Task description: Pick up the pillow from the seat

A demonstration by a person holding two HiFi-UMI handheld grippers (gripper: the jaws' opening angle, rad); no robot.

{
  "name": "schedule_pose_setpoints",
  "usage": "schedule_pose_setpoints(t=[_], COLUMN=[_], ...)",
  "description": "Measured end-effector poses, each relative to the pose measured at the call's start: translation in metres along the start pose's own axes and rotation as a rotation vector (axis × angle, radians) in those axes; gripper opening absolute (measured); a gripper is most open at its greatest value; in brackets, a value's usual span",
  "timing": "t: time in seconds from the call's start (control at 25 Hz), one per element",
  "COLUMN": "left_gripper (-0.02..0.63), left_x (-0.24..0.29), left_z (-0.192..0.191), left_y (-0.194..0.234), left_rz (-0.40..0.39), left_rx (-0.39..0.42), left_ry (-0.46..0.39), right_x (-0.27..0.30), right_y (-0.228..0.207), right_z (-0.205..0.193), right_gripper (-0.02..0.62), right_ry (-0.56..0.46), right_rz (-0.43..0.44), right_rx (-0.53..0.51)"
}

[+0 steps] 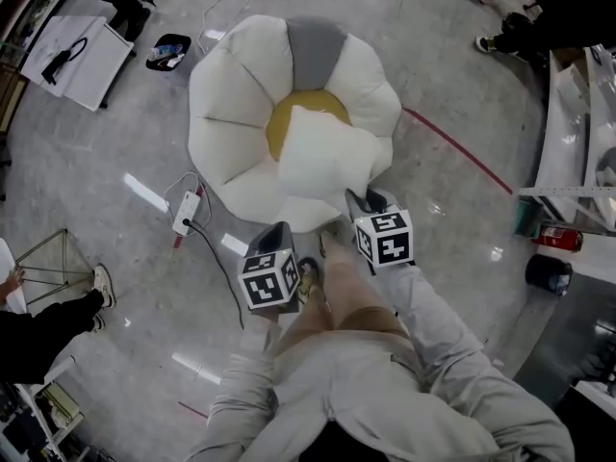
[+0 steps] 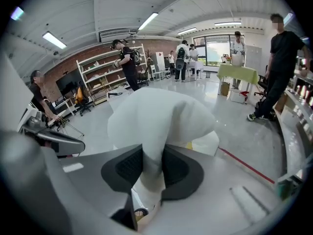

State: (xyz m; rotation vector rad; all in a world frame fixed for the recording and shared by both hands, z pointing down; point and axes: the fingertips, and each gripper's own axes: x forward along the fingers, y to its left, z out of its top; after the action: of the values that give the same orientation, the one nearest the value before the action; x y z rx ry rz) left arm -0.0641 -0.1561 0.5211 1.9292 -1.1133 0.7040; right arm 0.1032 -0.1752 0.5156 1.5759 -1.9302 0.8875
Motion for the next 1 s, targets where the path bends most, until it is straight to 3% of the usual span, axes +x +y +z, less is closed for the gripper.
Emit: schedule_pose_setpoints(t=[0.32,0.72,1.0], left_gripper=[0.005,0.005,0.005], left_x=[-0.039,-0.07,-0.086], left_z=[0.003,-0.014,-0.015], left_y=[-0.018,-0.042,-0.041], left_rz=[-0.03,-0.06,-0.062], left_rx=[0.064,0.128,0.121], left_ry=[-0.023,-0.041,-0.074], right_x=[-0.05,-0.096,-0.113], right_y=[0.024,0.036,0.05], right_z=[-0.003,-0.02,-0.022], right_gripper=[0.087,0.087,0.086], right_ry=[-0.056,-0.084,-0.116], right_rz=[0.004,-0.008,0.001], right_rx=[0.054,-0.035,-0.062])
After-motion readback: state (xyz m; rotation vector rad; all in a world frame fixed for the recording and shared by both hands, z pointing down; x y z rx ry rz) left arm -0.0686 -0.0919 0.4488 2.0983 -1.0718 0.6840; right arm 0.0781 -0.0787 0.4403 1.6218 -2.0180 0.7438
